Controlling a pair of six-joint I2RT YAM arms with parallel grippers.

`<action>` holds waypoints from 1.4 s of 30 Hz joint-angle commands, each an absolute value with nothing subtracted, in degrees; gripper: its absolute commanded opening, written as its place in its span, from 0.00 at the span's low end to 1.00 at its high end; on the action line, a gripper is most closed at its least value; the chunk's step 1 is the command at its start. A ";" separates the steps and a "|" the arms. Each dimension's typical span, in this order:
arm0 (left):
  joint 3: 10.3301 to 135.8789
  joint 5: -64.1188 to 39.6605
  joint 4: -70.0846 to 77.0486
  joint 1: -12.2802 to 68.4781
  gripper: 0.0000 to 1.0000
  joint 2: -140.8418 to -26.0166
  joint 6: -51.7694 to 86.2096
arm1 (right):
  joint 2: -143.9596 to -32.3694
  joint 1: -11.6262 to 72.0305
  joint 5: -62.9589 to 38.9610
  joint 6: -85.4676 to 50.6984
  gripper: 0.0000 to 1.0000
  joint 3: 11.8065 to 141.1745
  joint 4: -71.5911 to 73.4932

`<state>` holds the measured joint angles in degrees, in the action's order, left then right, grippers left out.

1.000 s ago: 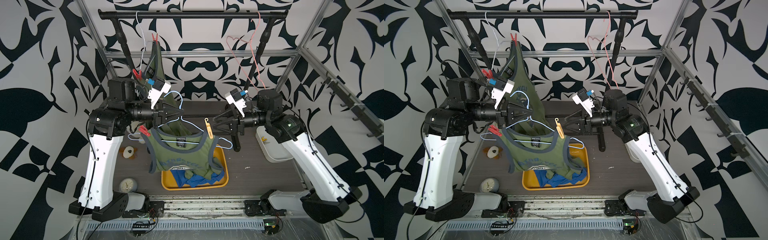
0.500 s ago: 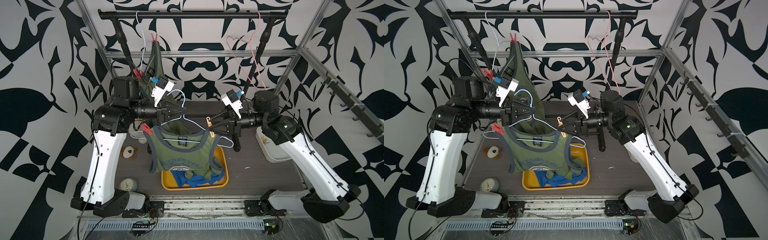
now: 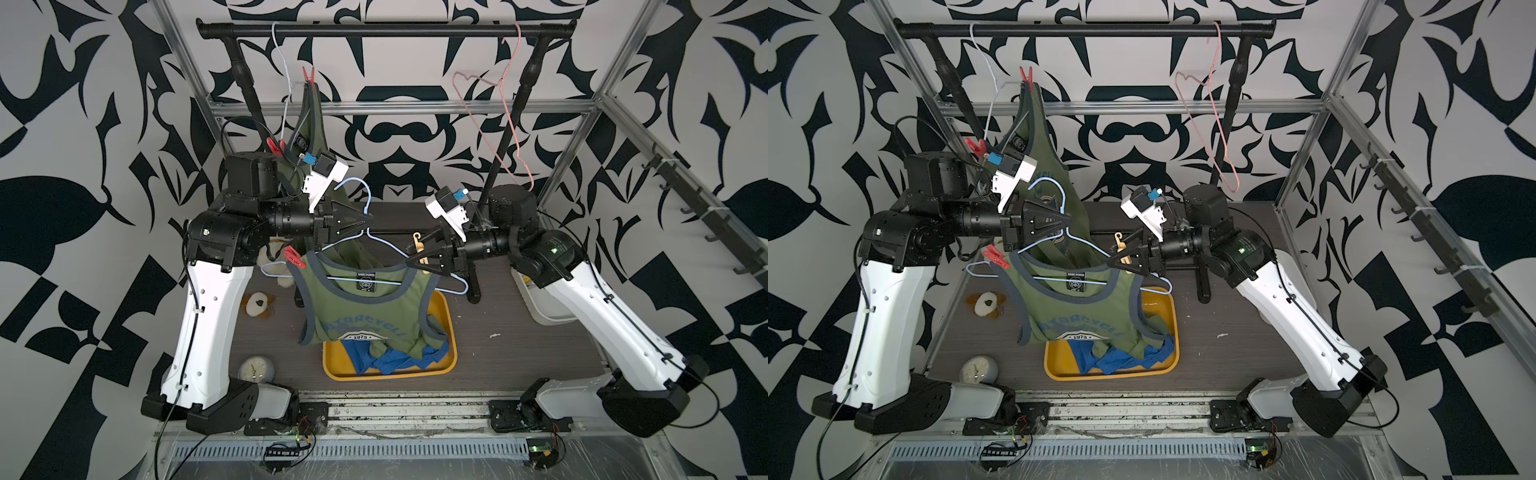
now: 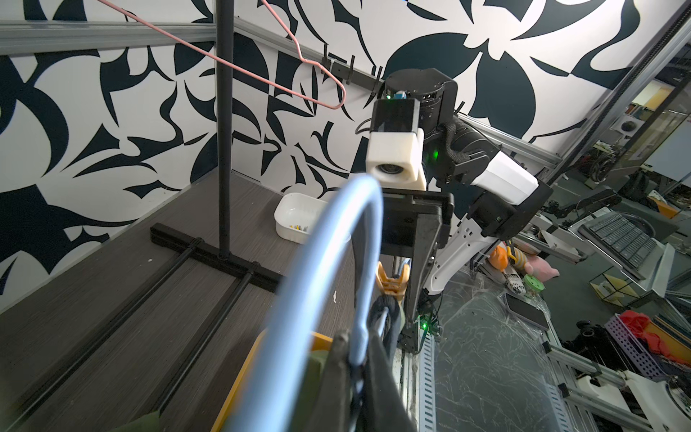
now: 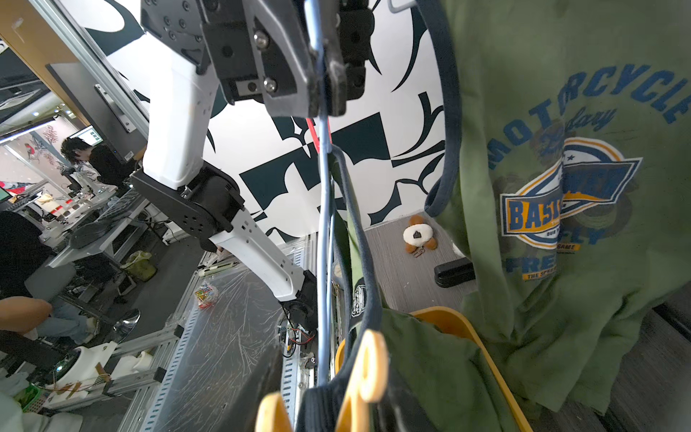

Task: Remove the clothespins securing tank tops to the hanger
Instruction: Remove the clothespin from the hanger.

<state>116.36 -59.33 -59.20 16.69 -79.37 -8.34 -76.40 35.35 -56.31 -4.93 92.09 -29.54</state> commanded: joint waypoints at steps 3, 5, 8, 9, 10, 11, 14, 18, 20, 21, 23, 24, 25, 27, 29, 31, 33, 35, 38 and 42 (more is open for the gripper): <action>117.32 -60.25 -57.82 16.91 0.00 -79.06 -7.73 | -74.29 35.60 -55.70 -3.57 0.40 93.54 -28.41; 116.94 -60.23 -57.79 16.87 0.00 -78.95 -7.82 | -74.02 35.60 -55.06 -3.31 0.40 93.74 -28.39; 116.24 -59.87 -57.81 16.90 0.00 -78.58 -8.00 | -73.80 35.58 -54.16 -3.20 0.38 94.01 -28.30; 116.19 -59.80 -57.83 16.92 0.00 -78.42 -8.08 | -73.82 35.58 -53.86 -3.21 0.37 94.09 -28.27; 115.95 -59.62 -57.82 16.94 0.00 -78.28 -8.17 | -73.70 35.55 -53.59 -3.15 0.35 94.17 -28.25; 115.84 -59.59 -57.91 16.92 0.00 -78.18 -8.33 | -73.75 35.59 -53.38 -3.10 0.34 94.29 -28.36; 115.60 -59.33 -58.36 16.94 0.00 -77.94 -8.83 | -73.58 35.51 -52.93 -3.01 0.32 94.54 -28.28; 114.92 -59.15 -58.62 16.89 0.00 -77.55 -9.16 | -73.56 35.52 -52.73 -2.90 0.29 94.92 -28.20; 114.75 -59.17 -58.75 16.88 0.00 -77.37 -9.38 | -73.70 35.51 -52.65 -2.97 0.28 95.01 -28.20; 114.59 -59.06 -58.80 16.89 0.00 -77.34 -9.49 | -73.69 35.51 -52.65 -2.98 0.27 95.12 -28.16; 114.43 -59.02 -58.80 16.90 0.00 -77.34 -9.56 | -73.70 35.51 -52.65 -3.11 0.21 95.27 -27.96; 114.27 -58.99 -58.86 16.90 0.00 -77.34 -9.58 | -73.81 35.51 -52.65 -3.19 0.19 95.38 -27.82; 114.16 -59.00 -58.80 16.95 0.00 -77.34 -9.66 | -73.78 35.51 -52.65 -3.23 0.17 95.53 -27.84; 114.06 -58.97 -58.80 16.94 0.00 -77.39 -9.65 | -73.87 35.52 -52.57 -3.27 0.14 95.61 -27.82; 114.04 -58.96 -58.80 16.95 0.00 -77.33 -9.67 | -73.79 35.51 -51.64 -3.25 0.09 95.62 -27.78; 113.65 -58.97 -58.67 16.98 0.00 -77.34 -9.67 | -73.74 35.54 -49.31 -3.55 0.07 95.62 -27.50; 113.28 -58.78 -58.35 17.09 0.00 -77.26 -9.50 | -73.58 35.43 -45.05 -4.05 0.05 95.61 -27.13; 113.19 -58.16 -58.04 17.57 0.00 -77.34 -9.15 | -73.18 35.04 -38.51 -4.74 0.02 95.54 -26.84; 113.63 -57.33 -57.92 17.90 0.00 -77.44 -9.22 | -72.26 33.26 -30.91 -7.26 0.01 94.81 -25.90; 114.07 -56.73 -57.94 18.09 0.00 -77.34 -9.49 | -69.62 28.52 -23.50 -10.89 0.00 91.57 -23.82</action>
